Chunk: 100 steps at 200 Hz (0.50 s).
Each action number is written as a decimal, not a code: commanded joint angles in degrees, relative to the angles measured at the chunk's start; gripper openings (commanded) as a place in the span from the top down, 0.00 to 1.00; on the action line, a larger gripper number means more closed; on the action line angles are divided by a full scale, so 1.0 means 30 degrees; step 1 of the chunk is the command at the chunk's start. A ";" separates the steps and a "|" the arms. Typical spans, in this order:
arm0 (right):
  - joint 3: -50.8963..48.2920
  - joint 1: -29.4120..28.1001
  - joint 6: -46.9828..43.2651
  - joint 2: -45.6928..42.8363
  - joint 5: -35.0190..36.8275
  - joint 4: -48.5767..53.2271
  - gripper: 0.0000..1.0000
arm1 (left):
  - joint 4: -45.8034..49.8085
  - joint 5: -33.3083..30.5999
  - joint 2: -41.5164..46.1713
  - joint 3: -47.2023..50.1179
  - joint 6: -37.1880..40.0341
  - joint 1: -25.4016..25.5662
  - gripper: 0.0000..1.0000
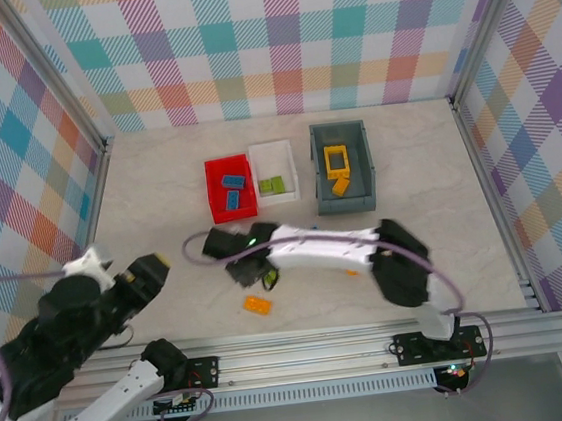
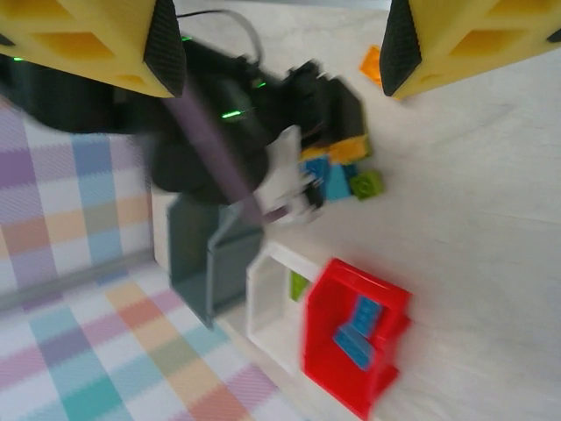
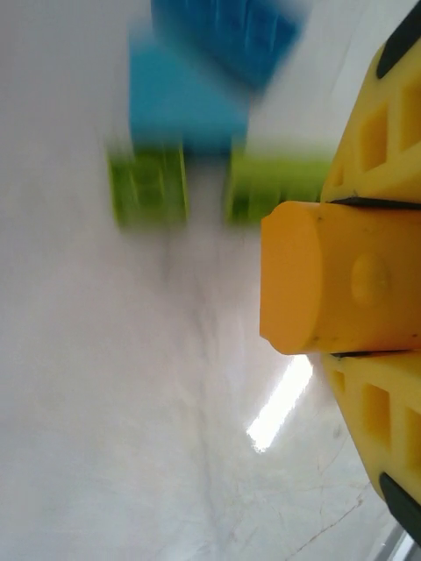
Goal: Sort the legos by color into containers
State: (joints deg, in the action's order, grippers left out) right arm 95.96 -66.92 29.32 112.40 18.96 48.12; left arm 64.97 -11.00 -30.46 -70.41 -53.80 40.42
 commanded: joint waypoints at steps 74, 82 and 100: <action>-0.2600 1.3121 -0.1453 -0.5306 -0.1455 -0.0131 0.67 | -1.0579 0.2327 -1.2659 -0.1684 0.2526 0.4069 0.43; -0.1966 1.3509 -0.1457 -0.4515 -0.1197 0.0213 0.67 | -1.0597 0.1483 -1.3524 -0.1931 0.2632 0.4832 0.43; -0.0626 1.3939 -0.1341 -0.2546 -0.0387 0.1025 0.67 | -1.1120 0.0523 -1.4969 -0.1939 0.2555 0.5825 0.44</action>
State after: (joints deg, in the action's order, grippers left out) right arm 88.90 -26.35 26.09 98.52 17.54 47.59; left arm 36.56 -3.44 -71.59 -74.24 -47.92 53.87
